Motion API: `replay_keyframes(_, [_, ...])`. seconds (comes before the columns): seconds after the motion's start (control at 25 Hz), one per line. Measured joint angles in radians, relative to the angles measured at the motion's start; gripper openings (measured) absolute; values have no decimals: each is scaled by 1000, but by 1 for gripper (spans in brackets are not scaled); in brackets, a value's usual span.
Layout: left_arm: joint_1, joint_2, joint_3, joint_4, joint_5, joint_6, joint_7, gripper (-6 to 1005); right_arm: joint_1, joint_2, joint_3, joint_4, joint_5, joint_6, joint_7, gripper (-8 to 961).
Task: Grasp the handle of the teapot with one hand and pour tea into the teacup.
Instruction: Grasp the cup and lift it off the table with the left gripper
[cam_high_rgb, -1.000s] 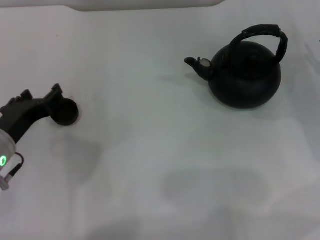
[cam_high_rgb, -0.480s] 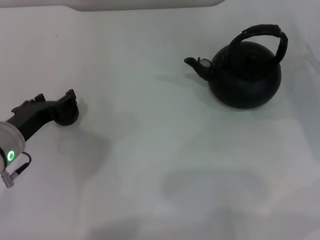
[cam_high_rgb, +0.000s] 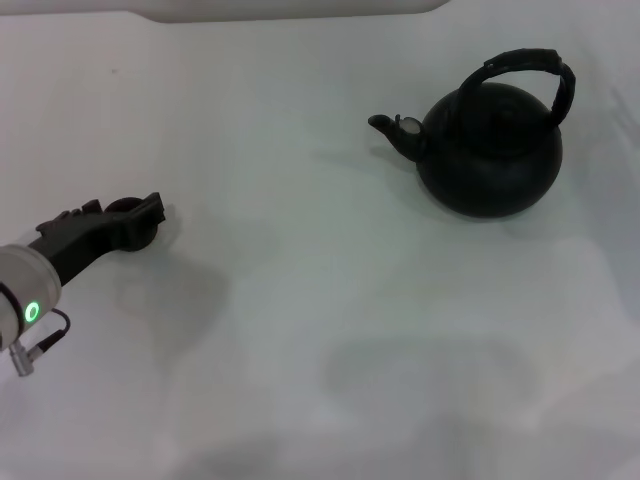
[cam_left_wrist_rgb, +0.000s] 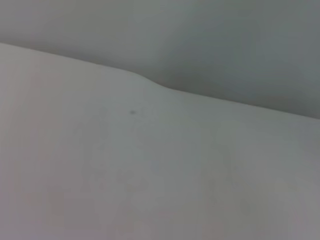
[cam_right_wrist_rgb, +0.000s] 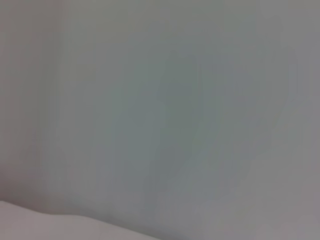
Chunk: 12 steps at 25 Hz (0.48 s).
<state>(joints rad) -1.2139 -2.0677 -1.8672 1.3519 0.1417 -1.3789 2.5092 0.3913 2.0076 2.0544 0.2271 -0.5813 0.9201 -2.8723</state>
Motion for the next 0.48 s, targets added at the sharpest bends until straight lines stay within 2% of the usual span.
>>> replay_keyframes(0.48, [2, -2, 21, -52, 44, 72, -42, 827, 0, 0, -3, 4, 0, 0, -2, 869])
